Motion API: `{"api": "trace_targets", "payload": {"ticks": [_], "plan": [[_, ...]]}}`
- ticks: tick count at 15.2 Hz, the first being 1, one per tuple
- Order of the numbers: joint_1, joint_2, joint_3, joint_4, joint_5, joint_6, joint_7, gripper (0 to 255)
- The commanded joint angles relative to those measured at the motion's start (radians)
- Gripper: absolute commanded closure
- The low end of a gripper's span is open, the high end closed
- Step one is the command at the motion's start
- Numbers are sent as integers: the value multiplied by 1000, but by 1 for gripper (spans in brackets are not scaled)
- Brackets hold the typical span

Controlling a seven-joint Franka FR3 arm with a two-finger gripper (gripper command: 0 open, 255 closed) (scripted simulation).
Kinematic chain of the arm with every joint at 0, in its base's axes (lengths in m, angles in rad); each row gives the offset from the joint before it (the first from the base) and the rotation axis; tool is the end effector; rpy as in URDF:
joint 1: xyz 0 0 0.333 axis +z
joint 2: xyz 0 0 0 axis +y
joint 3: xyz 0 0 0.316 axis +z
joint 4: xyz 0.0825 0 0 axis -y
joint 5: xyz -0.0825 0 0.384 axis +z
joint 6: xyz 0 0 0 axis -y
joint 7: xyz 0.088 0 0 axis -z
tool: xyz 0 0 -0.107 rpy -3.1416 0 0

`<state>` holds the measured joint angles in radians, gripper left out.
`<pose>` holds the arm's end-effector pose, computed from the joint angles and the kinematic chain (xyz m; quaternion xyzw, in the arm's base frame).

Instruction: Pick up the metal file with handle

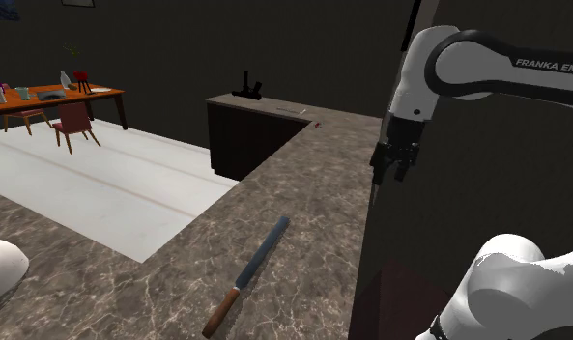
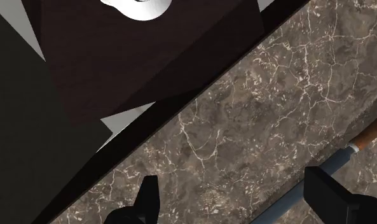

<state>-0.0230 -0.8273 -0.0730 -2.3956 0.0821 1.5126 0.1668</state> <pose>0.2882 -0.0250 0.5795 -0.9904 0.1171 0.0316 0.0664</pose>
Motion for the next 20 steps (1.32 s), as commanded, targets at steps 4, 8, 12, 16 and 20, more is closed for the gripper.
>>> {"api": "trace_targets", "payload": {"ticks": [4, 8, 12, 16, 20], "plan": [[-5, 18, 80, -50, 47, 76, 125, 0], [-9, 75, 185, -91, 105, 186, 289, 0], [-18, 168, 290, -102, 149, 301, 451, 0], [-37, 294, 391, -83, 171, 416, 615, 0], [-68, 446, 485, -37, 155, 525, 789, 0]]}}
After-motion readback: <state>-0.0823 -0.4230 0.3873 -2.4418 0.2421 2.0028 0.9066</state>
